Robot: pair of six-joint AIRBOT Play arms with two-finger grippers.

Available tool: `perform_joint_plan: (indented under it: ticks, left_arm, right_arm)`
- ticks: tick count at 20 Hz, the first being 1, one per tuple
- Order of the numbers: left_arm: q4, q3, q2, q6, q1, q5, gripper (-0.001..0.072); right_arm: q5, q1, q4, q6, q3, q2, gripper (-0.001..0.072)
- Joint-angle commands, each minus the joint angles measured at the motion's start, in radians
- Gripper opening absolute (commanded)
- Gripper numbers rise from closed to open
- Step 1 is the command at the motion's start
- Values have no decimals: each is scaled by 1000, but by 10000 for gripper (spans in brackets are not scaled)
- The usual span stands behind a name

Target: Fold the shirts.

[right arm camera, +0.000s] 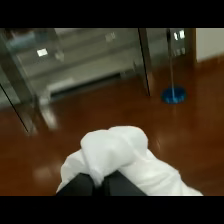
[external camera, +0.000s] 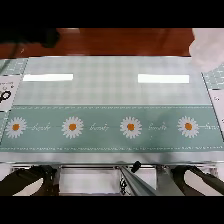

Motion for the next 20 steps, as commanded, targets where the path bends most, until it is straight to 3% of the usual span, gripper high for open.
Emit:
perform_joint_plan:
  ticks: [1,4,7,10,12,15,17,20]
  left_arm:
    - [-13,227,74,0,-1,-101,702]
    - [-18,254,182,0,-1,-151,702]
    - [-18,254,248,0,-1,-293,702]
    - [-18,248,254,0,-1,-456,702]
    - [-18,209,255,0,-1,-487,701]
    - [-18,106,255,0,-1,-491,701]
    - [-19,6,256,0,-1,-511,701]
    - [-100,-159,273,-3,-1,-497,701]
  right_arm:
    - [26,2,84,-18,51,193,32]
    - [197,2,93,-18,51,275,32]
    - [517,2,138,-18,50,265,32]
    - [784,4,373,-23,13,204,32]
    - [786,87,400,-26,-81,202,32]
    - [724,346,253,-10,-290,202,32]
    - [608,546,164,39,-469,202,32]
    - [316,841,132,114,-777,202,33]
